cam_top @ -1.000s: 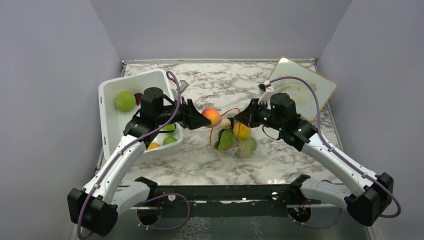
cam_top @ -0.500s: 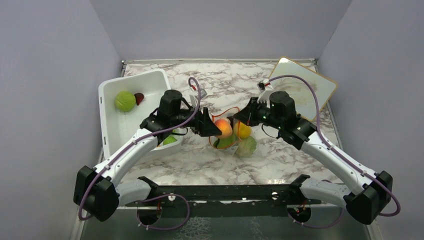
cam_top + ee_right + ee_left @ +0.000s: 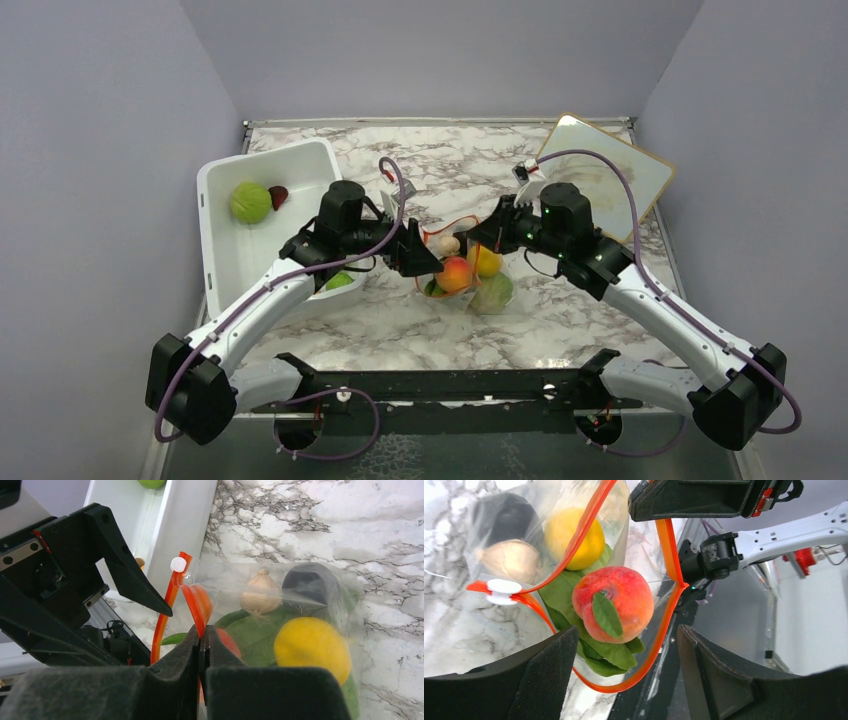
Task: Place the food in the zip-top bag and seal the zipper
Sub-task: Place the fake vegetable in the zipper food storage bag, then zip the zipper food storage bag at the center of the board.
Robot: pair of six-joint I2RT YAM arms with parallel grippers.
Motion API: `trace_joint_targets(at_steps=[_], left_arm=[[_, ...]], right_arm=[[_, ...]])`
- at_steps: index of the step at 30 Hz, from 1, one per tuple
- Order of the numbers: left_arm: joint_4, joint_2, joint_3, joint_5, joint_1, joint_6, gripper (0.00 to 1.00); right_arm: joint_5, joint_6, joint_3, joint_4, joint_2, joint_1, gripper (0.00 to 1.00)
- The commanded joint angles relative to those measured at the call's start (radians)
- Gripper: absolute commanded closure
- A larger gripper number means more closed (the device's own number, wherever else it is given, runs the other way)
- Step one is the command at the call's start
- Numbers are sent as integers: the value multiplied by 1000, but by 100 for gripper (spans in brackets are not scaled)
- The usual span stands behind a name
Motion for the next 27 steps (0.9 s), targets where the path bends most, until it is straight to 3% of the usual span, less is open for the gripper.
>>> trace_joint_targets(at_steps=[1, 6, 12, 19, 20, 22, 23, 27], left_arm=[[-2, -84, 35, -80, -4, 131, 27], [1, -196, 40, -94, -4, 281, 28], [-101, -319, 36, -94, -4, 583, 28], [-142, -460, 1, 70, -4, 880, 30], [-147, -476, -10, 87, -4, 922, 33], [-151, -489, -28, 83, -5, 962, 56], [-151, -488, -35, 83, -5, 970, 60], [-139, -472, -73, 123, -4, 1001, 48]], right_arm=[[-51, -72, 20, 17, -27, 2, 99], [-141, -178, 8, 8, -55, 2, 99], [-229, -288, 46, -68, -99, 2, 99], [-298, -393, 178, -228, -98, 2, 99], [-306, -403, 185, -237, -100, 2, 99], [-316, -413, 199, -254, -93, 2, 99], [-321, -417, 207, -264, -89, 2, 99], [-365, -418, 223, -273, -77, 2, 99]])
